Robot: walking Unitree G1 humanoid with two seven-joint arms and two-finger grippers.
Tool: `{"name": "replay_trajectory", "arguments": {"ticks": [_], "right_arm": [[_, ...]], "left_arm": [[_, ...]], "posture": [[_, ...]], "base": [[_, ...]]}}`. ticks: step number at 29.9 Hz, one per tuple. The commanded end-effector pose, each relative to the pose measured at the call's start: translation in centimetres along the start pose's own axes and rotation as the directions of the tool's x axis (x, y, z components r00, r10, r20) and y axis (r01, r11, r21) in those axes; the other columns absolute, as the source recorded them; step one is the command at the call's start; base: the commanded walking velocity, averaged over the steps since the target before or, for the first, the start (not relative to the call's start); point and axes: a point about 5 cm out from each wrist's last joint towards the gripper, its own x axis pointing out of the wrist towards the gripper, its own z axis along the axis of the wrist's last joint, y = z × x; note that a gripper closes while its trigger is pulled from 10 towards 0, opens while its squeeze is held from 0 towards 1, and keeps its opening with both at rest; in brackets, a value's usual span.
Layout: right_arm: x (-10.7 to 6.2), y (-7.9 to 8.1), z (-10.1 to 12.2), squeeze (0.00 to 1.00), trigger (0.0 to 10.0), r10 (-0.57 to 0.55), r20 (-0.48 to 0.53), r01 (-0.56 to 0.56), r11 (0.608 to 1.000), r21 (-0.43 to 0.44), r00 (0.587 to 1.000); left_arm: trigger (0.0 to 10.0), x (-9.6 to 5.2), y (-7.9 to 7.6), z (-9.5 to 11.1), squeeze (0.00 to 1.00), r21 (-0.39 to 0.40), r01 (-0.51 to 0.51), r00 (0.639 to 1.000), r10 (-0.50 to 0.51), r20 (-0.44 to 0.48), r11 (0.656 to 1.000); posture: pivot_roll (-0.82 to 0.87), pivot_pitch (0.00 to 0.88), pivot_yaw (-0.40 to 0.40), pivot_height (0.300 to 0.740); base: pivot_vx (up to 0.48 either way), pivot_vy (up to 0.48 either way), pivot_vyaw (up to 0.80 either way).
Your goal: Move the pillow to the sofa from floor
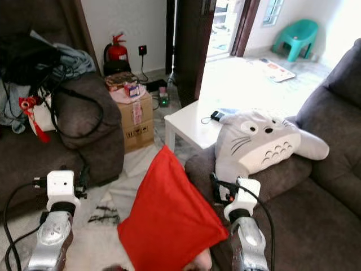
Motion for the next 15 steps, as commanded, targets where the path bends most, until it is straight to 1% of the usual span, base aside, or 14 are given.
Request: {"name": "replay_trajectory", "arguments": {"ticks": [1,6,9,12,14,15], "right_arm": [[-0.1,-0.5,0.1,0.0,10.0,-0.011,-0.002,0.011,1.0,-0.016,1.0],[-0.1,-0.6,0.2,0.0,10.0,-0.018,-0.002,0.018,1.0,-0.019,1.0],[0.3,-0.5,0.7,0.0,10.0,-0.015,0.003,0.015,1.0,-0.018,1.0],[0.8,-0.3,1.3,0.0,10.0,-0.014,0.002,0.014,1.0,-0.005,1.0],[1.2,-0.1,1.7,0.0,10.0,-0.012,-0.011,0.012,1.0,-0.012,1.0],[1.6,0.2,2.2,0.0,10.0,0.009,-0.001,-0.01,1.0,-0.014,1.0]], "left_arm": [[10.0,0.0,-0.3,-0.2,0.0,-0.019,0.006,1.0,-0.006,-0.017,1.0],[10.0,0.0,-0.4,-0.2,0.0,-0.022,0.011,1.0,-0.011,-0.017,1.0],[10.0,0.0,-0.3,-0.1,0.0,-0.022,0.009,1.0,-0.01,-0.017,1.0],[10.0,0.1,-0.2,-0.1,0.0,-0.028,0.002,1.0,-0.003,-0.019,1.0],[10.0,0.2,-0.1,-0.1,0.0,-0.03,-0.002,1.0,0.001,-0.02,1.0],[10.0,0.2,0.0,0.0,0.0,-0.036,-0.005,1.0,0.005,-0.02,0.999]], "posture": [[0.1,0.01,-0.078,0.634],[0.1,0.01,-0.081,0.634],[0.1,0.01,-0.084,0.634],[0.1,0.01,-0.088,0.634],[0.1,0.012,-0.09,0.634],[0.1,0.012,-0.093,0.634]], "base": [[0.0,0.0,0.0],[0.0,0.0,0.0],[0.0,0.0,0.0],[0.0,0.0,0.0],[0.0,0.0,0.0],[0.0,0.0,0.0]]}}
